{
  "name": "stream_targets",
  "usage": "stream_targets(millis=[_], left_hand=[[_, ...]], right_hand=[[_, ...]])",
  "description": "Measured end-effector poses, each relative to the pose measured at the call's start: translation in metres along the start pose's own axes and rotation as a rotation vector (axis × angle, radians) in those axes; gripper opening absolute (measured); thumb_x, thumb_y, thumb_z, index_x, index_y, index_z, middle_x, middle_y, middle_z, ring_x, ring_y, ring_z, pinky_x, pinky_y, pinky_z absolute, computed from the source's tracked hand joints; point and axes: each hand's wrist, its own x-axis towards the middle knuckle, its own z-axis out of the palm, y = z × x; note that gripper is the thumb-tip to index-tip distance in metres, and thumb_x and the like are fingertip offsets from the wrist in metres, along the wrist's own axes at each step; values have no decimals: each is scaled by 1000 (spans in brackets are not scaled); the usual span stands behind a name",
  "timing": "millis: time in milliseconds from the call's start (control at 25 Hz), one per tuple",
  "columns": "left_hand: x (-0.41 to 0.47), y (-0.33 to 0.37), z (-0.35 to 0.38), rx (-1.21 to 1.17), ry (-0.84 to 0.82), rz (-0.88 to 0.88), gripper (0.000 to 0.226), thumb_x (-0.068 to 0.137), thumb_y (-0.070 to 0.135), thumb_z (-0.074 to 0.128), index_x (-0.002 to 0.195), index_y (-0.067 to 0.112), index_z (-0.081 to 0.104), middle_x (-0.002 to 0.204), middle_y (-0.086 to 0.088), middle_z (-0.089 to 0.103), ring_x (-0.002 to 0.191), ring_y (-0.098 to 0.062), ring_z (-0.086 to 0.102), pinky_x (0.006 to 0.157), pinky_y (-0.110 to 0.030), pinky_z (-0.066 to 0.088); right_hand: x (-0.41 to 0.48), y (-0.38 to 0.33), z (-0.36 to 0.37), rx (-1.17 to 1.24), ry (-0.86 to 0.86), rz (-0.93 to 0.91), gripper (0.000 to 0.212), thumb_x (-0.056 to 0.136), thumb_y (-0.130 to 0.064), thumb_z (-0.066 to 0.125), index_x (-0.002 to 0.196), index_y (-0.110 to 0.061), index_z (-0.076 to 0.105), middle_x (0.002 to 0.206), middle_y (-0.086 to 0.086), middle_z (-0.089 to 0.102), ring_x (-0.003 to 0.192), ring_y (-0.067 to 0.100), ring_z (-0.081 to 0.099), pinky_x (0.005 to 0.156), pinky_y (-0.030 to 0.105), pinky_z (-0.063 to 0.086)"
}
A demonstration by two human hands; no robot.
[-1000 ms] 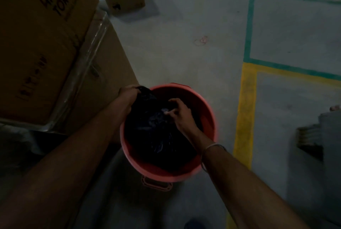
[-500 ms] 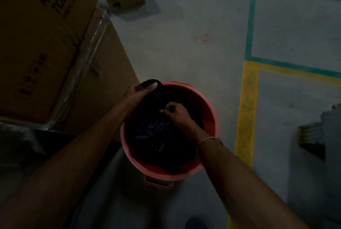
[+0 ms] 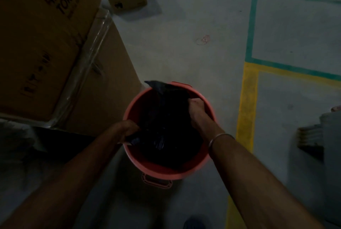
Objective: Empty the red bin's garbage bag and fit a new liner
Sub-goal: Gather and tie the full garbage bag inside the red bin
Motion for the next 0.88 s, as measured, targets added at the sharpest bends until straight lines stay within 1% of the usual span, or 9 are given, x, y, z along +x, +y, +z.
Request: stream_targets(millis=[120,200,280,360,440,560,680,760,880], left_hand=[[1,0,-9,-226,47,-62,14,95,3,51,82,6,55,76,-11,56,66,-21,54,35,-21,51],[7,7,-6,-332,83,-142,21,97,6,49,76,7,50,73,-11,51,63,-19,48,30,-20,46],[15,20,-1,-461,102,-129,21,98,8,47,77,9,51,71,-12,56,64,-19,50,31,-22,48],[21,33,0,-533,83,-57,15,97,10,47,89,9,58,79,-11,67,73,-20,57,43,-26,55],[26,46,6,-553,95,8,20,97,15,47,110,10,62,92,-10,64,77,-19,57,57,-31,51],[29,61,18,-515,145,95,39,101,20,43,136,7,52,86,-6,57,73,-18,53,57,-27,43],[28,74,28,-476,124,176,40,102,17,42,138,2,51,115,-15,61,103,-30,59,82,-35,52],[31,77,32,-371,157,257,34,100,12,48,130,1,57,124,-22,63,112,-36,62,97,-42,51],[31,75,37,-242,38,326,30,98,6,48,124,5,63,121,-21,66,106,-35,65,97,-42,53]], right_hand=[[6,10,-11,48,97,17,21,88,-6,53,103,5,64,88,18,64,61,23,57,50,26,49],[5,23,-17,-73,114,-76,26,92,-12,52,112,1,61,104,18,67,82,29,65,70,35,57],[1,34,-24,-375,11,-259,26,96,-22,51,115,-8,62,114,13,67,98,31,66,88,46,55],[-5,45,-26,-647,-153,-378,36,97,-33,55,122,-10,65,119,12,68,93,32,71,85,49,57],[-7,54,-25,-740,-211,-423,37,94,-37,61,120,-11,68,117,10,70,94,27,72,85,40,58],[-14,65,-23,-848,-274,-580,29,87,-35,67,109,-18,72,108,4,73,100,23,68,79,29,51],[-17,67,-17,-1020,-264,-810,33,78,-42,69,103,-20,71,120,8,56,110,25,50,86,32,44],[-18,60,-9,-869,-277,-772,30,75,-37,73,95,-17,65,126,9,50,114,23,46,88,31,42],[-12,53,2,-746,-242,-618,43,72,-34,79,93,-15,47,106,9,52,92,23,50,75,34,41]])
